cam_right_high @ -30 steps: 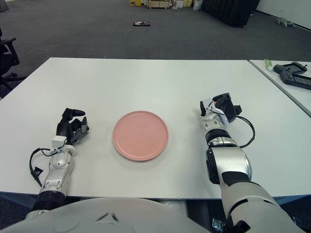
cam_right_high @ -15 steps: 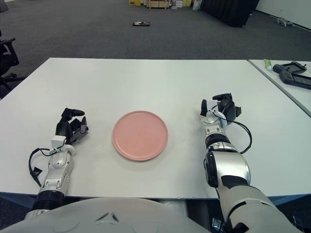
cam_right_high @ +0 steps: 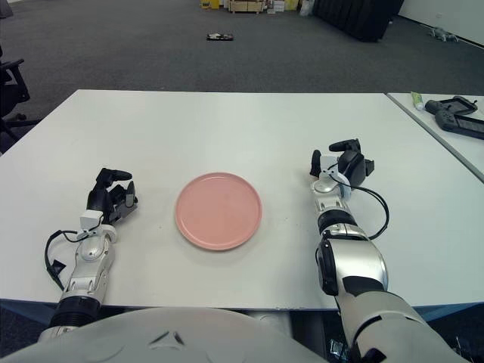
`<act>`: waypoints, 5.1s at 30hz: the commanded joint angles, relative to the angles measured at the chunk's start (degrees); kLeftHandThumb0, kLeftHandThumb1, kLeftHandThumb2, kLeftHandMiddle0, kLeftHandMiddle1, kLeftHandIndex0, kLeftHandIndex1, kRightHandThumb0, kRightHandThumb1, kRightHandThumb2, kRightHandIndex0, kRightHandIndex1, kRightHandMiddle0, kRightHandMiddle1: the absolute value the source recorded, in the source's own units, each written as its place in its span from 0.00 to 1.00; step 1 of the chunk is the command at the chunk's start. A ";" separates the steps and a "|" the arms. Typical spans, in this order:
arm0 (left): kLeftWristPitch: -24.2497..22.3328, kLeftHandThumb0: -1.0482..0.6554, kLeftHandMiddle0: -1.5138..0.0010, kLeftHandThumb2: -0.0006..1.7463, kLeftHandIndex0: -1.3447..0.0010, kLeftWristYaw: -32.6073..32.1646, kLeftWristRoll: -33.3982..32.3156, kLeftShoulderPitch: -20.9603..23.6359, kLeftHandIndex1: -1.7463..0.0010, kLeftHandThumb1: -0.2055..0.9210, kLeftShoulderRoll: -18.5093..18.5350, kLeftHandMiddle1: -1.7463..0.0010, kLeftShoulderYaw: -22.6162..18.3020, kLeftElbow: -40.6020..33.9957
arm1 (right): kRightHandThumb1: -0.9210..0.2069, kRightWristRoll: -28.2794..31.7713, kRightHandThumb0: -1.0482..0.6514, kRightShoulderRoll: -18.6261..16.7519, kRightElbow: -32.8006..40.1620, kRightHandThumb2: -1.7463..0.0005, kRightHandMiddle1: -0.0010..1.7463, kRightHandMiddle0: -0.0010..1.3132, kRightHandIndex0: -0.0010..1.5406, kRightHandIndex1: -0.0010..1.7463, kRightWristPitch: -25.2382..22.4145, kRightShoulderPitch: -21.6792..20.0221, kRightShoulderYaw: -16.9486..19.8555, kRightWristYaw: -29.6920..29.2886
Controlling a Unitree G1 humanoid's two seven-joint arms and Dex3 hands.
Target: Put the apple into the plate.
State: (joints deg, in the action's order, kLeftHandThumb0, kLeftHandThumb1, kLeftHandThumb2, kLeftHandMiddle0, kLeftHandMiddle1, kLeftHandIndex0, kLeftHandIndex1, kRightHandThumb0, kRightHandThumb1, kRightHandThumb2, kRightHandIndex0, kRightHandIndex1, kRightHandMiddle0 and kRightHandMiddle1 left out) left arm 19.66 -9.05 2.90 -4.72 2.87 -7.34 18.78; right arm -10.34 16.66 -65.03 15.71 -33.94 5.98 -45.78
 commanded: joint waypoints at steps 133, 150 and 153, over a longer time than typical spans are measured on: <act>-3.22 0.39 0.47 0.53 0.72 0.01 0.14 -2.05 0.00 0.74 0.48 0.00 -0.16 -0.54 | 0.41 -2.74 0.32 -1.78 -2.82 0.45 0.58 0.00 0.03 0.75 -22.51 0.03 1.07 3.27; -1.60 0.39 0.49 0.52 0.73 0.37 -0.11 -2.15 0.00 0.75 0.86 0.00 -0.25 -0.09 | 0.45 -2.61 0.34 -0.53 -6.95 0.40 0.71 0.00 0.11 0.85 -17.91 -2.62 0.50 6.85; -1.97 0.39 0.49 0.52 0.73 0.12 0.08 -2.31 0.00 0.75 0.81 0.00 -0.28 -0.37 | 0.45 -2.45 0.34 -0.22 -7.78 0.40 0.71 0.00 0.13 0.84 -17.41 -3.08 0.58 8.17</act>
State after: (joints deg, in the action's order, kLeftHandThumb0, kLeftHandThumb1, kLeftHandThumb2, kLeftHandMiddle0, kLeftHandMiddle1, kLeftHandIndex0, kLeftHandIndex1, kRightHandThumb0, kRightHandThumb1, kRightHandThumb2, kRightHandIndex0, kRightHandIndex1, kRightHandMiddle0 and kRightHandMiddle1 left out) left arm 19.20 -8.77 2.72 -5.74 3.17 -7.04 17.37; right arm -14.13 17.14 -71.25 -1.62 -36.36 6.62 -40.08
